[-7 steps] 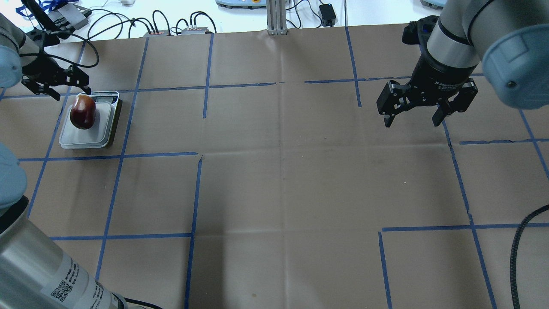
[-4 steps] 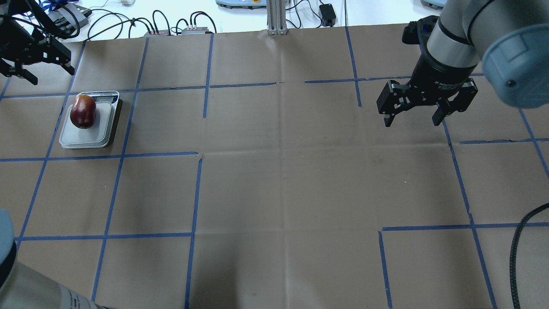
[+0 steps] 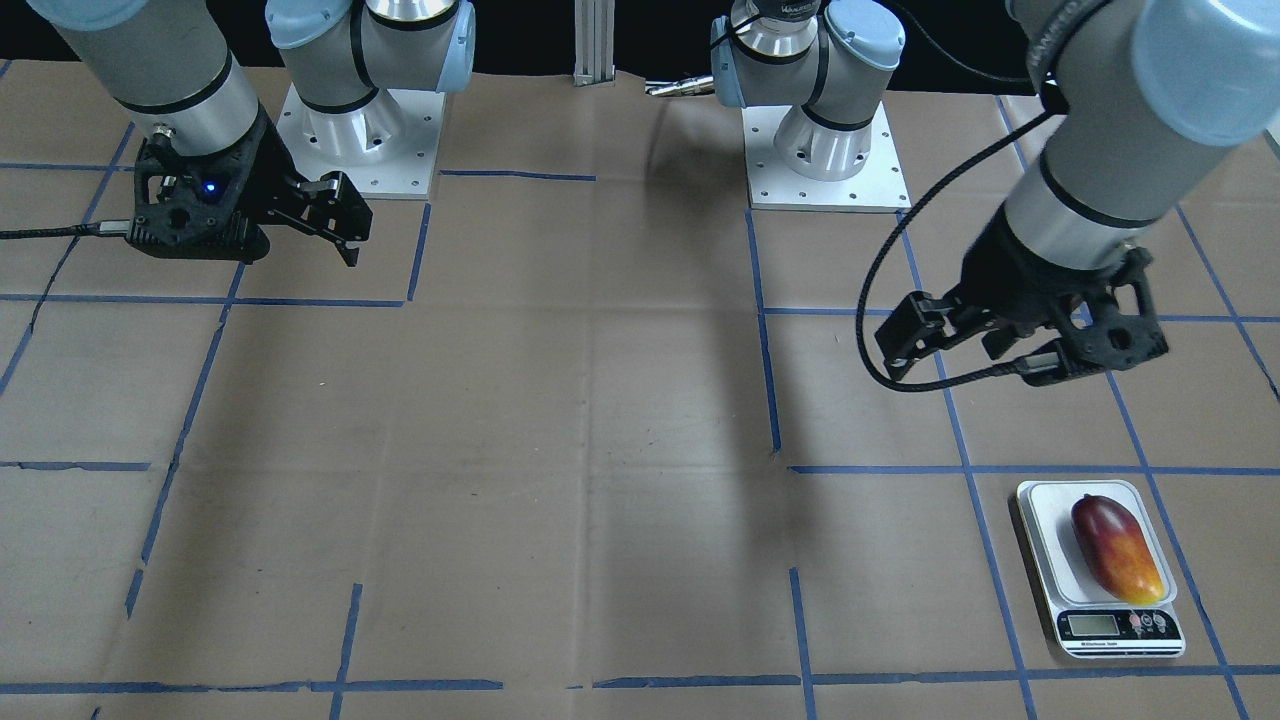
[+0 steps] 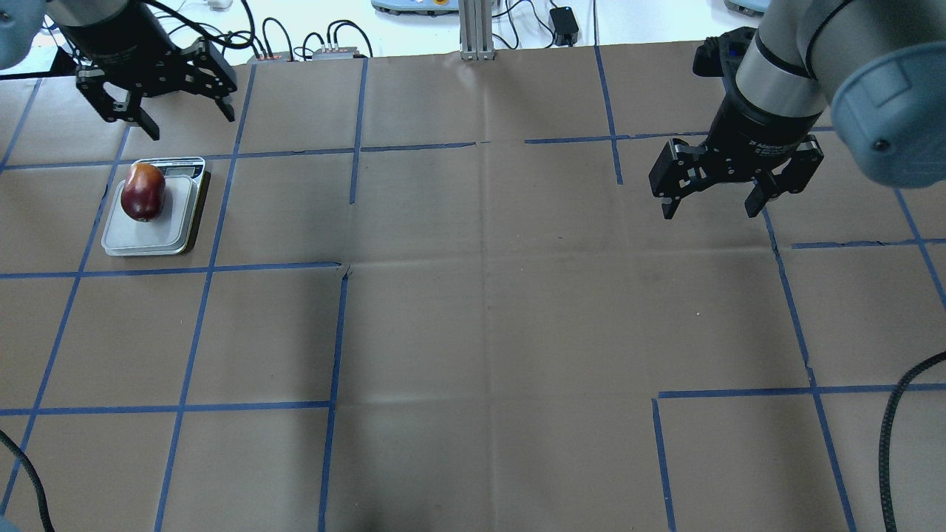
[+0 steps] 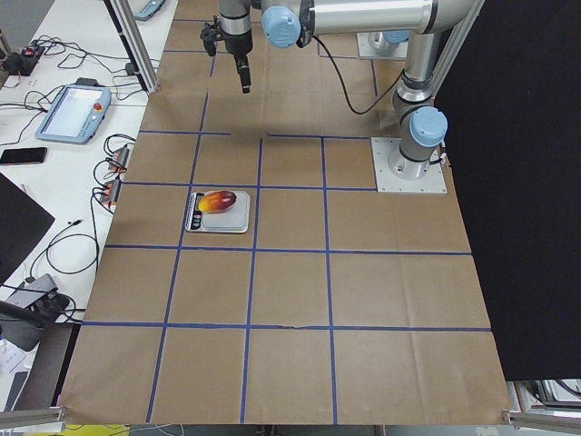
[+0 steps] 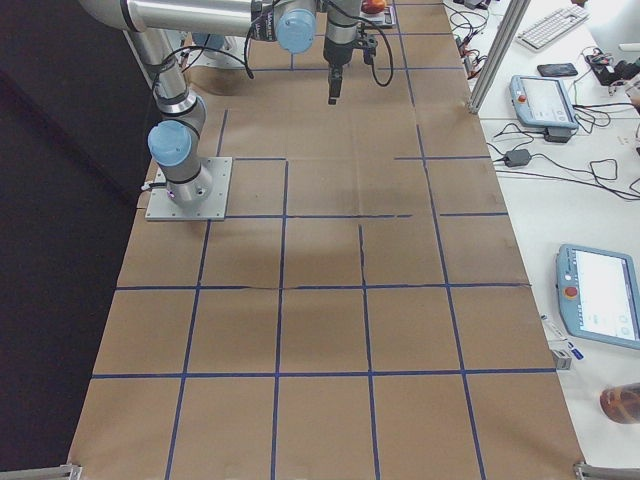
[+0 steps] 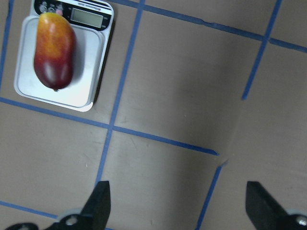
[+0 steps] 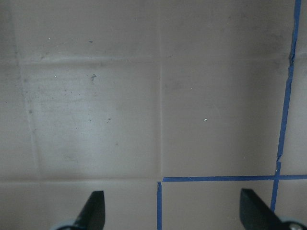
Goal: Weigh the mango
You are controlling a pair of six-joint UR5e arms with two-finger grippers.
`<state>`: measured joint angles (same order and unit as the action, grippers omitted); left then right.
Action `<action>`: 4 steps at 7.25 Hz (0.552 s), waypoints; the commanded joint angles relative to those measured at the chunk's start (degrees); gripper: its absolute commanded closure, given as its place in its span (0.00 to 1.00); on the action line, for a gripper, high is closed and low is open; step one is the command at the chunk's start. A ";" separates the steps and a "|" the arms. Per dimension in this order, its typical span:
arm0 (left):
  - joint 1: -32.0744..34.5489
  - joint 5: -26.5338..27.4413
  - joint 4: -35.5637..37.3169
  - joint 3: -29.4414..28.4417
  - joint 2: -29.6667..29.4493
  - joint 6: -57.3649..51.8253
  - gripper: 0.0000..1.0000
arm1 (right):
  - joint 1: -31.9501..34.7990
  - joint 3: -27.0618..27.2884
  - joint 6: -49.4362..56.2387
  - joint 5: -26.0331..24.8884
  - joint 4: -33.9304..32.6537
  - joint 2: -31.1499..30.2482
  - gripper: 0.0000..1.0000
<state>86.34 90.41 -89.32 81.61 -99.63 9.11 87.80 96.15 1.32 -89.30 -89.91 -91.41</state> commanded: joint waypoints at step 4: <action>3.75 -0.23 2.91 12.34 10.59 -3.29 0.00 | 0.00 0.00 0.00 0.00 0.00 0.00 0.00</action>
<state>90.13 90.16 -87.80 92.36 -90.29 7.86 87.80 96.15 1.32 -89.30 -89.91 -91.41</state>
